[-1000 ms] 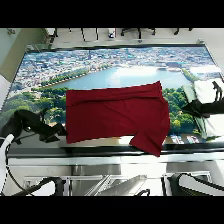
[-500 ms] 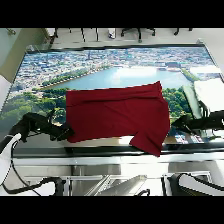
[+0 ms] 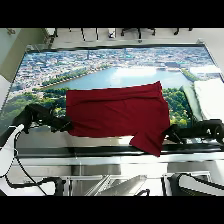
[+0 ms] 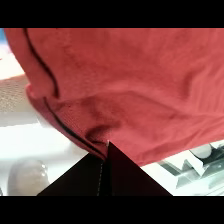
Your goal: Fold the shirts.
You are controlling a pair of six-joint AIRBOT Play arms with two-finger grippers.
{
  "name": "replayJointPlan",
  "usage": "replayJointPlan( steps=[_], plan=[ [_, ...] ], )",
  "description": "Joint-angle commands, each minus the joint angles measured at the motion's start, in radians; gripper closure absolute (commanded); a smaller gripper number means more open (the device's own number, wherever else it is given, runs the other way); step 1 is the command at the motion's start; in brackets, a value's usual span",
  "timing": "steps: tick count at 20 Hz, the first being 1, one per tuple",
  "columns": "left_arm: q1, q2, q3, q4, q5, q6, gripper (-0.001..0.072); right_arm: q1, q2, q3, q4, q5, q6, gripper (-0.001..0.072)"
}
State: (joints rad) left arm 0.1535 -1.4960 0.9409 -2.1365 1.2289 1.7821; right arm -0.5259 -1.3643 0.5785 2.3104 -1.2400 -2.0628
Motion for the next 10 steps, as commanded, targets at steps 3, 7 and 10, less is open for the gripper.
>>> replayJointPlan(
  steps=[3,7,10],
  plan=[
    [-0.001,-0.002,0.011,-0.002,0.053,-0.003,0.0691,0.151,-0.046,-0.006,-0.001,0.055,-0.041,0.0559],
    [-0.007,0.017,0.011,0.121,0.114,-0.072,0.0691,0.114,0.043,0.02,-0.011,0.023,-0.034,0.0693],
    [-0.013,0.077,0.011,0.336,0.156,-0.166,0.0691,0.078,0.146,0.011,-0.189,0.025,0.115,0.0693]
  ],
)
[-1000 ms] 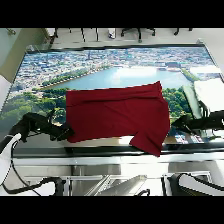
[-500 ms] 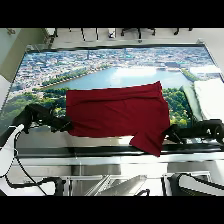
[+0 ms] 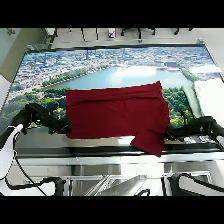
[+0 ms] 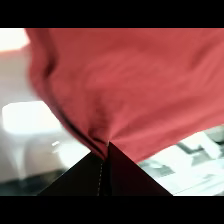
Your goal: Fold the shirts.
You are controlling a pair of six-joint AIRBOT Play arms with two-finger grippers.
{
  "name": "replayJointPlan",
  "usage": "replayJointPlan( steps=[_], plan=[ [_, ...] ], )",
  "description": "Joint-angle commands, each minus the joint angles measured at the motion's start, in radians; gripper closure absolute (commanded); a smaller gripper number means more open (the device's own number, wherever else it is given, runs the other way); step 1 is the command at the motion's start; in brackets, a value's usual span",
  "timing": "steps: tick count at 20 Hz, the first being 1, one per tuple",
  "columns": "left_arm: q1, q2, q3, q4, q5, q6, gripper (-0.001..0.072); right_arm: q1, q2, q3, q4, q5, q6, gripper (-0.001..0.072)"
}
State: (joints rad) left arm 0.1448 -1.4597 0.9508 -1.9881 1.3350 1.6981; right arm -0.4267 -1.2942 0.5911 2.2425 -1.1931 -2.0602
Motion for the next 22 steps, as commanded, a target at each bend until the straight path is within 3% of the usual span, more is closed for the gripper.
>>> replayJointPlan(
  steps=[1,4,6,8,11,15,18,22],
  plan=[
    [-0.004,0.064,0.001,0.248,0.077,-0.095,0.0691,-0.021,0.108,-0.014,-0.209,-0.022,0.182,0.0693],
    [-0.004,0.114,0.001,0.36,0.132,-0.103,0.0691,-0.021,0.201,-0.062,-0.302,-0.044,0.316,0.0693],
    [-0.004,0.131,0.001,0.373,0.14,-0.103,0.0691,-0.019,0.253,-0.072,-0.291,-0.044,0.322,0.0693],
    [-0.005,0.138,0.006,0.367,0.123,-0.103,0.0691,-0.019,0.3,-0.056,-0.213,0.002,0.288,0.0693],
    [-0.006,0.105,0.099,0.312,0.117,-0.105,0.0692,-0.011,0.291,0.027,0.044,0.102,0.16,0.0692],
    [-0.042,0.014,0.292,0.196,0.045,-0.118,0.0691,0.12,0.153,0.17,0.084,0.25,0.153,0.0692],
    [-0.072,-0.116,0.46,0.207,0.044,-0.14,0.0691,0.211,-0.001,0.31,0.085,0.381,0.164,0.0692],
    [-0.073,-0.298,0.639,0.207,0.043,-0.163,0.0691,0.266,-0.224,0.503,0.085,0.41,0.163,0.0692]
  ],
)
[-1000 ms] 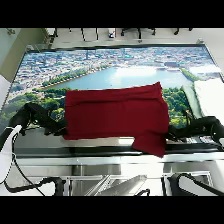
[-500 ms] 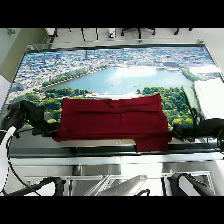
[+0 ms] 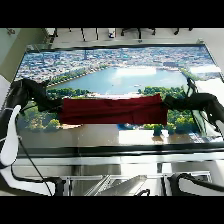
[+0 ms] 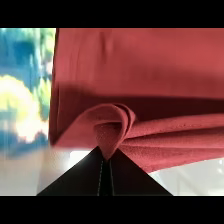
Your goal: Fold the shirts.
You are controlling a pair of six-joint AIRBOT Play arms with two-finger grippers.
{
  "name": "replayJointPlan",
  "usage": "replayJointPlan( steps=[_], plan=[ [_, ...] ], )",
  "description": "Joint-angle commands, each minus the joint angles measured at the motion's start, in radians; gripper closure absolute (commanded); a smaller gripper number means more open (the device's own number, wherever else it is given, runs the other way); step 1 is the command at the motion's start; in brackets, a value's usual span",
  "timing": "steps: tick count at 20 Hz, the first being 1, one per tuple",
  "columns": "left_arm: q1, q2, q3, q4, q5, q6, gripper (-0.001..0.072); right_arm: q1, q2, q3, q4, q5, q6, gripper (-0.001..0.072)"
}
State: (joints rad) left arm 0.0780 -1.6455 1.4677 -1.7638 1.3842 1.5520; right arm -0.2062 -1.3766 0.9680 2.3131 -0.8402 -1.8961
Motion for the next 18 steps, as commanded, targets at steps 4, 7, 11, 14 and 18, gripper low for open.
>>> replayJointPlan(
  steps=[4,7,11,14,18],
  plan=[
    [-0.033,-0.261,0.284,-0.02,0.0,-0.016,0.0691,0.068,-0.283,0.248,0.014,0.064,-0.005,0.0692],
    [-0.065,-0.337,0.384,-0.019,0.023,-0.016,0.0691,0.068,-0.326,0.277,0.013,0.063,-0.005,0.0691],
    [-0.085,-0.39,0.442,-0.016,0.093,-0.016,0.069,0.058,-0.327,0.282,-0.011,0.029,-0.02,0.0472],
    [-0.08,-0.376,0.442,-0.016,0.112,-0.016,0.0059,0.008,-0.323,0.349,-0.082,-0.157,-0.019,0.0158],
    [-0.047,-0.315,0.443,-0.016,0.11,-0.017,0.0006,-0.11,-0.326,0.414,-0.122,-0.368,-0.023,0.0027]
  ],
)
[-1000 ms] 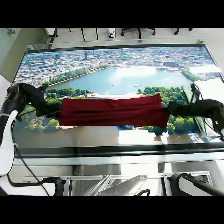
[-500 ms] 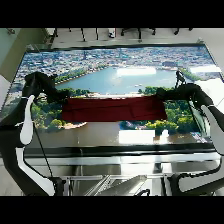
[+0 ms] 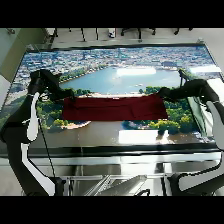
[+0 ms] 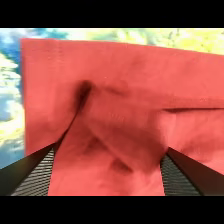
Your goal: Fold the shirts.
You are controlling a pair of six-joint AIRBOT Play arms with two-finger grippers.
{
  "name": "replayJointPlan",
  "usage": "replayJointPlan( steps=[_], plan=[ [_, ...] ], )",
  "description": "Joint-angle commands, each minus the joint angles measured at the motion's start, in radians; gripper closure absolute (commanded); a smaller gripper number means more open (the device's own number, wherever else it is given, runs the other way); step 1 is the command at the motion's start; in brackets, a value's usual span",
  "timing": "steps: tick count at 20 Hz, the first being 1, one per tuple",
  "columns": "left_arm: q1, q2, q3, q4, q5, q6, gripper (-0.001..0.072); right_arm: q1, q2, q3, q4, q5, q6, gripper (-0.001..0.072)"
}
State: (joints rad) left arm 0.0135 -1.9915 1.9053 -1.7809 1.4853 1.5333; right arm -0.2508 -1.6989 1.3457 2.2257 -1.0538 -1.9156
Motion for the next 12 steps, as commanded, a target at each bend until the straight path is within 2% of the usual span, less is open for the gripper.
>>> replayJointPlan(
  steps=[1,6,10,11,12],
  plan=[
    [0.03,0.047,0.005,0.0,0.01,0.002,0.0006,-0.083,-0.013,0.036,-0.035,-0.177,-0.025,0.0027],
    [0.095,0.128,0.005,-0.001,0.012,-0.076,0.0006,-0.086,-0.116,0.036,0.024,-0.207,-0.076,0.0027],
    [0.118,0.203,0.005,-0.002,0.003,-0.085,0.0006,-0.077,-0.173,0.036,0.09,-0.203,-0.105,0.0029],
    [0.118,0.219,0.005,-0.004,-0.003,-0.084,0.0007,-0.071,-0.179,0.036,0.091,-0.201,-0.105,0.0057],
    [0.109,0.232,0.005,-0.012,-0.012,-0.084,0.0008,-0.063,-0.184,0.036,0.091,-0.193,-0.105,0.0153]
  ],
)
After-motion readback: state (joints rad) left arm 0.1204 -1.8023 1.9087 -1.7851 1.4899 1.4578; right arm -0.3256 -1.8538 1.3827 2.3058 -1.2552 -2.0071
